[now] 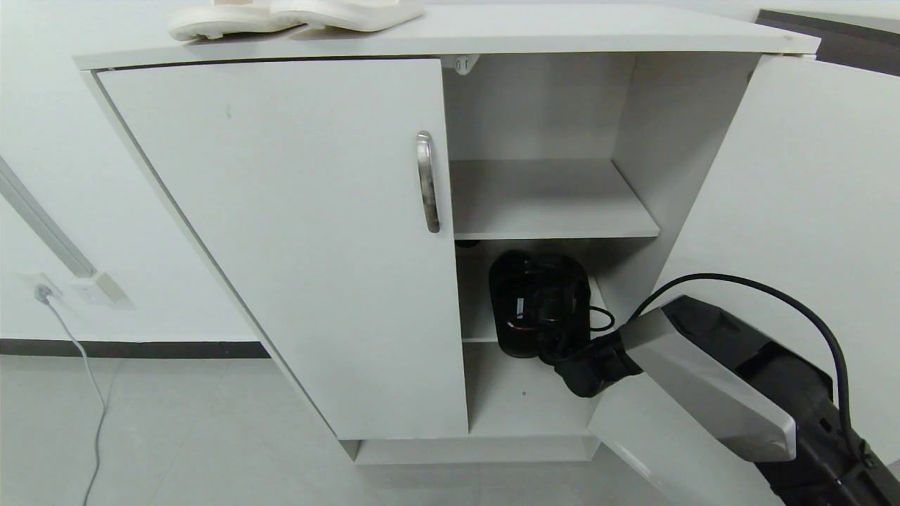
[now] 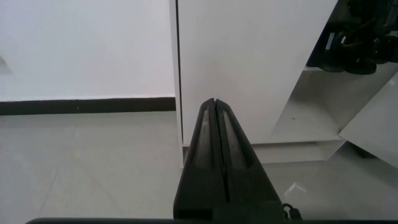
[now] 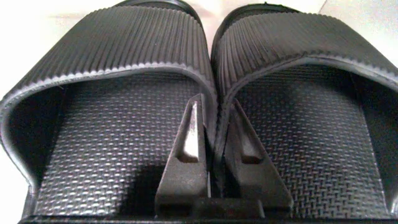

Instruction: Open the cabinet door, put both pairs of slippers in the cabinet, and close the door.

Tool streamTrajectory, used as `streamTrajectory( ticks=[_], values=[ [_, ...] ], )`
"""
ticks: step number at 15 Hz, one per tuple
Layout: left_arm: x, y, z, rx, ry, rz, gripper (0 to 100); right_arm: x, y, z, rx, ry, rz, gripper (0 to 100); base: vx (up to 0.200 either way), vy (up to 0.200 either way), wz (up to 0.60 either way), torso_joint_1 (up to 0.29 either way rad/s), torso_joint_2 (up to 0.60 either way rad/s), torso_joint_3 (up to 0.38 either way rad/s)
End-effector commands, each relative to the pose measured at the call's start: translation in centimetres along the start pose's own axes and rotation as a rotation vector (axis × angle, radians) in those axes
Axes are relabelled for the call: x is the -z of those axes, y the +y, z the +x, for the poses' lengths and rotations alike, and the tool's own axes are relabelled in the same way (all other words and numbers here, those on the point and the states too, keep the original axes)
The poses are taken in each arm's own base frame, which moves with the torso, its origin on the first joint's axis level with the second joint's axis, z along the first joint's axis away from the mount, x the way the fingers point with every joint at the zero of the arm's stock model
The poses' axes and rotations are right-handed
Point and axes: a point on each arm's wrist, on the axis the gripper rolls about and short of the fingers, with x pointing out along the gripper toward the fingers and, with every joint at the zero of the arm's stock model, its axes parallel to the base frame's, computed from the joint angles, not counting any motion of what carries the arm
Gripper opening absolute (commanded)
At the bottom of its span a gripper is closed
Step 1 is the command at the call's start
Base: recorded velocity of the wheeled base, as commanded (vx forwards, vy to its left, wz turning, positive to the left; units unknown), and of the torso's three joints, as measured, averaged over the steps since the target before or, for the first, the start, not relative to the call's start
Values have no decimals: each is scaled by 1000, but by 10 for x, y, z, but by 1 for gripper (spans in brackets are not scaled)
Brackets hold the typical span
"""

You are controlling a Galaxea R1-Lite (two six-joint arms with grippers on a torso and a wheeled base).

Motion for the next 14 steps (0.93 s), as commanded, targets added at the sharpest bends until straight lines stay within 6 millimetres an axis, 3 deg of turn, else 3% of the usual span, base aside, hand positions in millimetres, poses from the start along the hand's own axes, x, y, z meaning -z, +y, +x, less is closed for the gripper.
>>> streamTrajectory(
  ticks=[1, 6, 7, 14],
  values=[
    [0, 0, 0, 0, 1, -1, 0, 4, -3, 10, 13, -11, -10, 0, 0, 0, 0, 0, 0, 0],
    [0, 0, 0, 0, 3, -1, 0, 7, -7, 23, 31, -23, -13, 0, 0, 0, 0, 0, 0, 0],
    [0, 0, 0, 0, 1, -1, 0, 8, -7, 24, 31, -19, -16, 100, 0, 0, 0, 0, 0, 0],
    [0, 0, 0, 0, 1, -1, 0, 6, -4, 14, 28, -7, -24, 100, 0, 0, 0, 0, 0, 0]
  ],
)
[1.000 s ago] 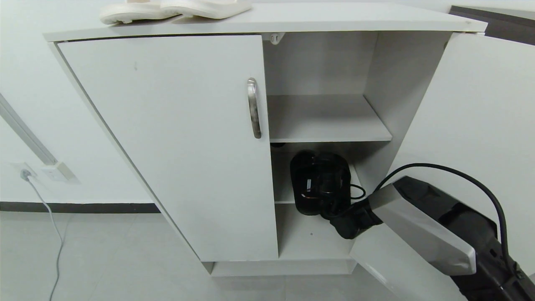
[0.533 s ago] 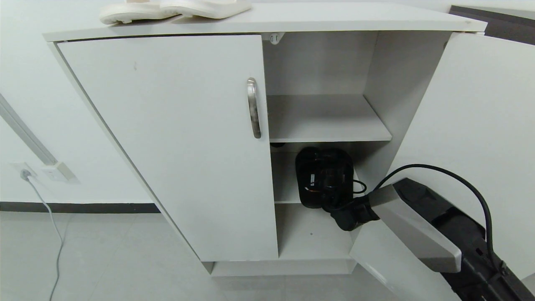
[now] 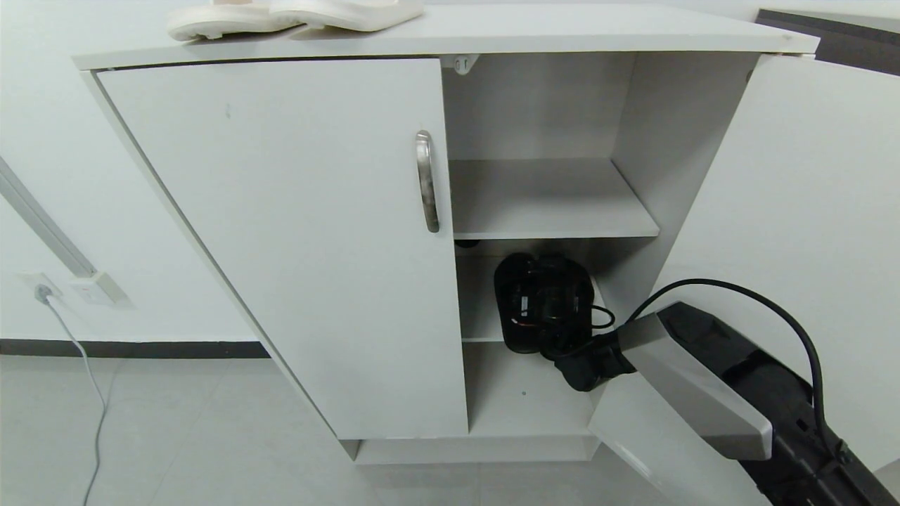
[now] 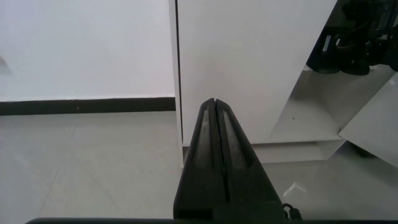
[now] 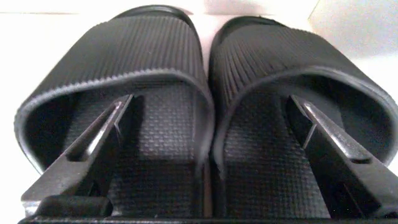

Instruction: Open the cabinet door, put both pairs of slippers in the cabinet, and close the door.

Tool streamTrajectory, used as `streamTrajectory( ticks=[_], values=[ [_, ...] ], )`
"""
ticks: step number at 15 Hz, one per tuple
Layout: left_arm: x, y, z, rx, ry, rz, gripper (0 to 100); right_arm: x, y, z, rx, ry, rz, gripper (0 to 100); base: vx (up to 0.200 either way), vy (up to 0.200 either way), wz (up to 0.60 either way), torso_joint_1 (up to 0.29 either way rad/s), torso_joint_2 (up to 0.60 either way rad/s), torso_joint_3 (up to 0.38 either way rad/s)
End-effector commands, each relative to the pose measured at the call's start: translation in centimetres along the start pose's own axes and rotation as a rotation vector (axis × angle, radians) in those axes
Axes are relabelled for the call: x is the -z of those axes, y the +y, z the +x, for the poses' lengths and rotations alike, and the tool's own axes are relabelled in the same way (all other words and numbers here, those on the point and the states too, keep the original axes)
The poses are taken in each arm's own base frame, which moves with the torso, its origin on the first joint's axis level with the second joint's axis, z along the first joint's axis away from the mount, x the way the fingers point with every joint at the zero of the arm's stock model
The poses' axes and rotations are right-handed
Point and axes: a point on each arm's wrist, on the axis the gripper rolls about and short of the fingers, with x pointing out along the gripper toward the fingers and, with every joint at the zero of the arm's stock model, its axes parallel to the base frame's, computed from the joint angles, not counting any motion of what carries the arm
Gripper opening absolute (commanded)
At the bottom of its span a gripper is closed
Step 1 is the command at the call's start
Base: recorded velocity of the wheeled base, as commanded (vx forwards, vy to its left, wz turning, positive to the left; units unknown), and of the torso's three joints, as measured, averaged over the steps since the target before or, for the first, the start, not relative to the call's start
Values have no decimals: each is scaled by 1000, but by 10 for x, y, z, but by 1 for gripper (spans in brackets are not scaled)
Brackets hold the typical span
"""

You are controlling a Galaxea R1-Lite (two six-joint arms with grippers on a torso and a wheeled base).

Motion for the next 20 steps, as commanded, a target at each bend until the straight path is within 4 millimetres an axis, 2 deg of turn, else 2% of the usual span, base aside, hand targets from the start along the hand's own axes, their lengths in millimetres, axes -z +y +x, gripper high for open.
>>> streamTrajectory(
  ticks=[1, 3, 7, 9, 13, 15, 16, 17, 20],
  values=[
    [0, 0, 0, 0, 1, -1, 0, -5, 0, -10, -8, 1, -1, 100, 0, 0, 0, 0, 0, 0],
    [0, 0, 0, 0, 1, -1, 0, -7, -2, -18, -14, -5, 3, 100, 0, 0, 0, 0, 0, 0],
    [0, 0, 0, 0, 1, 1, 0, -22, -16, -55, -34, -27, 18, 100, 0, 0, 0, 0, 0, 0],
    [0, 0, 0, -2, 3, 1, 0, -30, -20, -83, -64, -36, 24, 100, 0, 0, 0, 0, 0, 0],
    [0, 0, 0, 2, 3, 5, 0, -32, -27, -133, -123, -29, 16, 100, 0, 0, 0, 0, 0, 0],
    [0, 0, 0, 2, 1, 8, 0, -36, -38, -164, -155, -26, 12, 100, 0, 0, 0, 0, 0, 0],
    [0, 0, 0, 2, 3, 7, 0, -33, -44, -188, -188, -10, 6, 100, 0, 0, 0, 0, 0, 0],
    [0, 0, 0, 2, 3, 7, 0, -28, -47, -203, -215, 0, 4, 100, 0, 0, 0, 0, 0, 0],
    [0, 0, 0, 2, 3, 4, 0, -20, -39, -213, -246, 8, -3, 100, 0, 0, 0, 0, 0, 0]
  ],
)
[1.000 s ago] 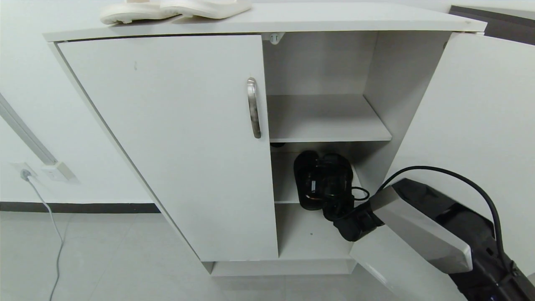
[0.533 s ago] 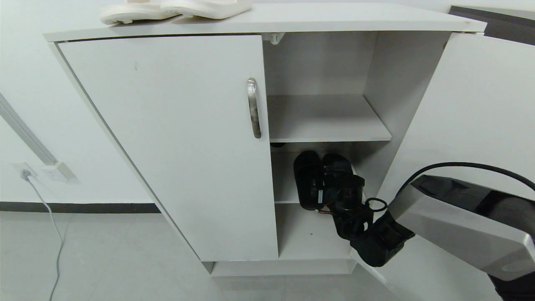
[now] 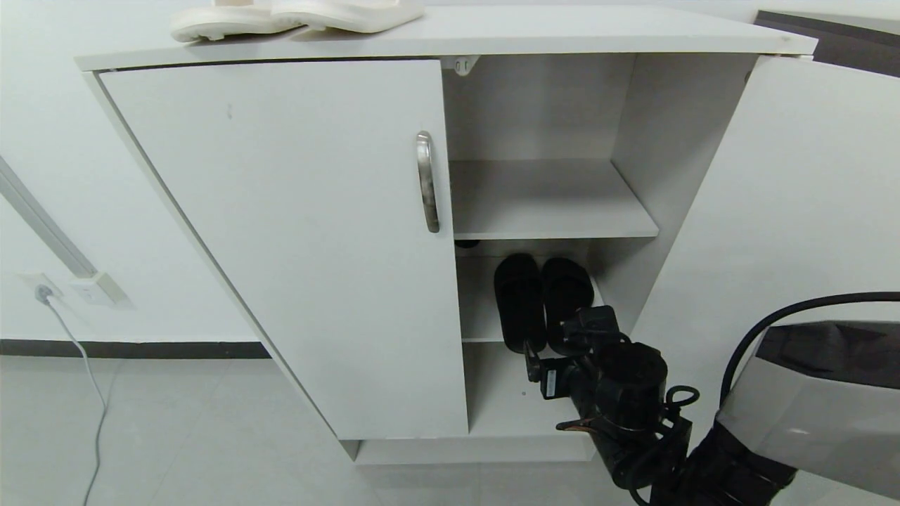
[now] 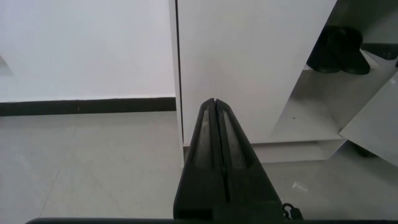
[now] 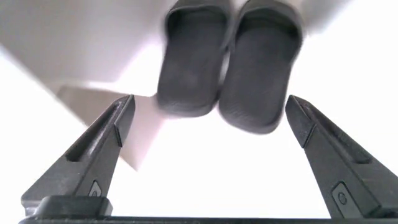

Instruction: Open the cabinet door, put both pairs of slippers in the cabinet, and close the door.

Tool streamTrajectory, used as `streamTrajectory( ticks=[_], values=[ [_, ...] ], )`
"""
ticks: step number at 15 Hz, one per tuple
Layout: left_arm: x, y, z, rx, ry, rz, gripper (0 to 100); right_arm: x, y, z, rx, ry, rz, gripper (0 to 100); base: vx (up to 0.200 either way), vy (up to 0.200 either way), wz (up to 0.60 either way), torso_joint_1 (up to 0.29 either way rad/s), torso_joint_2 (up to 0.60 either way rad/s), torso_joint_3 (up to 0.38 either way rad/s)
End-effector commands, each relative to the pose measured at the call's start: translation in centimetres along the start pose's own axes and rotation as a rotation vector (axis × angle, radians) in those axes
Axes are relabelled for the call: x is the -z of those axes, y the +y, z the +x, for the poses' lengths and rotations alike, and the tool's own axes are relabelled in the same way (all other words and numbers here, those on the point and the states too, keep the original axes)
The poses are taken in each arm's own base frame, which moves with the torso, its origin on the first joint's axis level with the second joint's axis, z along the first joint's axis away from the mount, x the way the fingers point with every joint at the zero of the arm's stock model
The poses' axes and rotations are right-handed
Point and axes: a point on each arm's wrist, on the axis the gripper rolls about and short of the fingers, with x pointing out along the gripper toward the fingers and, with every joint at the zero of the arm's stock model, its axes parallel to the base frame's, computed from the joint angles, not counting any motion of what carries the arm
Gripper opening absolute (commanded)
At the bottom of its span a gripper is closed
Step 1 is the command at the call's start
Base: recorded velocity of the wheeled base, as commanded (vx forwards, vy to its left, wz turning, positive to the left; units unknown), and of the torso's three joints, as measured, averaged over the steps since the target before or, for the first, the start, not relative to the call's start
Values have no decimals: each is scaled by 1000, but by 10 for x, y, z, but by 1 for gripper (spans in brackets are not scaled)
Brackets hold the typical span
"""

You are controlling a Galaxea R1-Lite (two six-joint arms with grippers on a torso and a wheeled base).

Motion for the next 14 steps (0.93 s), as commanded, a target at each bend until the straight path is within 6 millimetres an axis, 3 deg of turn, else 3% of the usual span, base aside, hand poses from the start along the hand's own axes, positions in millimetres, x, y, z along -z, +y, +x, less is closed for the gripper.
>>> streamTrajectory(
  ticks=[1, 8, 12, 14],
  values=[
    [0, 0, 0, 1, 0, -2, 0, -2, 3, -8, -17, 2, -2, 100, 0, 0, 0, 0, 0, 0],
    [0, 0, 0, 5, 0, -1, 0, -4, 4, -7, -14, -6, 0, 100, 0, 0, 0, 0, 0, 0],
    [0, 0, 0, 5, 0, -2, 0, -3, 4, -8, -13, -5, -1, 100, -200, 0, 0, 6, 4, 1],
    [0, 0, 0, 1, 0, -5, 0, -3, 3, -9, -7, -8, 1, 100, 0, 0, 0, 0, 0, 0]
  ],
)
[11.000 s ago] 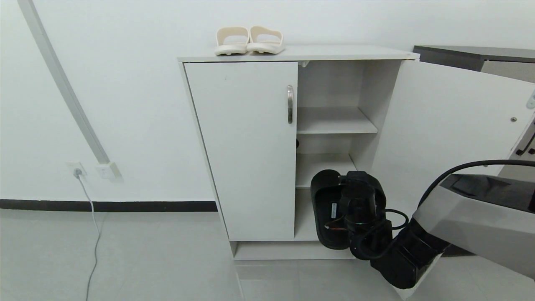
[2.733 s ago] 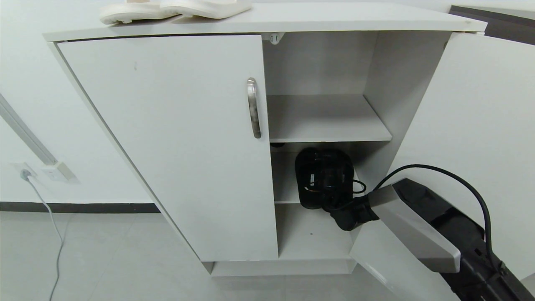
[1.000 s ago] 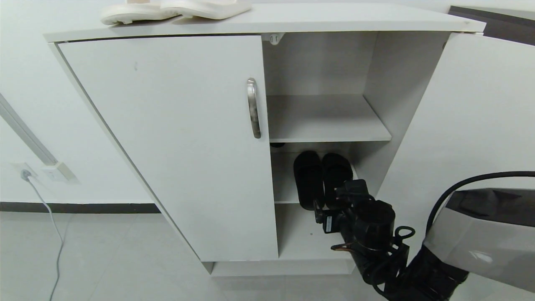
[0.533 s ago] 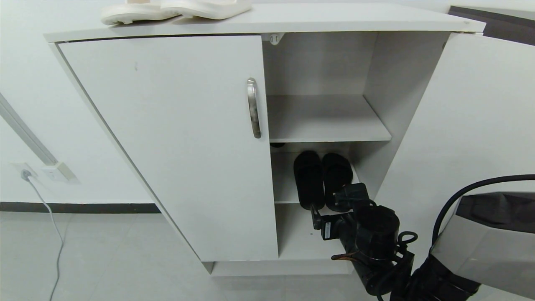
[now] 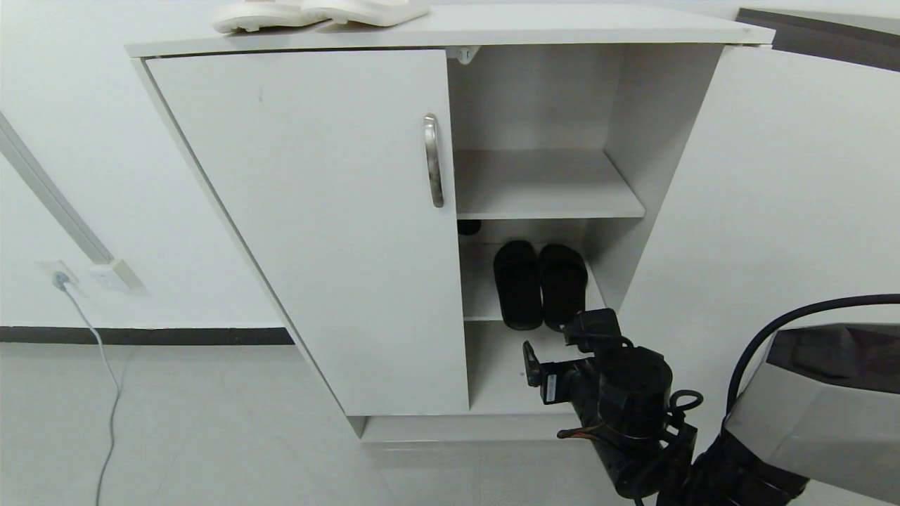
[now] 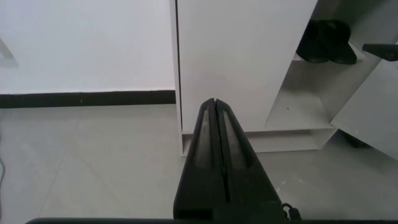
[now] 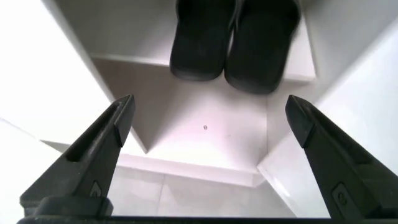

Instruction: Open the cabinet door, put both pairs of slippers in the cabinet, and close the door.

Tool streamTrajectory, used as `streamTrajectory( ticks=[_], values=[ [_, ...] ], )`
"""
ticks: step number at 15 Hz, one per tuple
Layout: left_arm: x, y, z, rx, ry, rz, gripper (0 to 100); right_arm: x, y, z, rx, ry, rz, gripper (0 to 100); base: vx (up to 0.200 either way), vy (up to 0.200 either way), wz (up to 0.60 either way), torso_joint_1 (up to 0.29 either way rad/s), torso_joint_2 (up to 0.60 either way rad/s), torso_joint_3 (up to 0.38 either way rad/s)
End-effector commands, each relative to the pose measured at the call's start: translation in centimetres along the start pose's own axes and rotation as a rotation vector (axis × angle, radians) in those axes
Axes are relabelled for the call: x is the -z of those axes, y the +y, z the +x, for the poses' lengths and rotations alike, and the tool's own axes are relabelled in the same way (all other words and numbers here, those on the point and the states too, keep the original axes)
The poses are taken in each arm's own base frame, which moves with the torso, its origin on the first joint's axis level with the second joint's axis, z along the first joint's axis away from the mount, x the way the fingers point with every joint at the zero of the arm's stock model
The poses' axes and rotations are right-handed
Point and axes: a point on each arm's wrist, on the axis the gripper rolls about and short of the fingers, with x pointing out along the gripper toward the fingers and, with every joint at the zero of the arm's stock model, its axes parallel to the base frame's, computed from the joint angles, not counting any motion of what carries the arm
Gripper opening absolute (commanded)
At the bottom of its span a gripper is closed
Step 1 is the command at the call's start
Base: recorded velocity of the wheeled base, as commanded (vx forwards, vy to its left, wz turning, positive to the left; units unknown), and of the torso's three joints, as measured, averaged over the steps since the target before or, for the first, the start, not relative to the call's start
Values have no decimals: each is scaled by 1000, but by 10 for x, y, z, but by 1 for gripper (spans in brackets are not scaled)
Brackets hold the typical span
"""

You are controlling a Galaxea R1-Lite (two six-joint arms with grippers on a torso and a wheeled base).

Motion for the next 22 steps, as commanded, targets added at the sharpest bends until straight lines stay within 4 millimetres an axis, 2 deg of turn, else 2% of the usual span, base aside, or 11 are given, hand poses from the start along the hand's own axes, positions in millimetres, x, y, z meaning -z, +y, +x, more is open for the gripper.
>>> streamTrajectory(
  ticks=[1, 18, 22],
  values=[
    [0, 0, 0, 2, 2, 1, 0, -1, 0, 0, 0, -7, 5, 100, 0, 0, 0, 0, 0, 0],
    [0, 0, 0, 5, 2, 4, 0, 1, -1, -2, -1, -2, 0, 100, 0, 0, 0, 0, 0, 0],
    [0, 0, 0, 5, 2, 4, 0, 1, -1, -2, -1, -2, 0, 100, 0, 0, 0, 2, 1, 150]
  ],
)
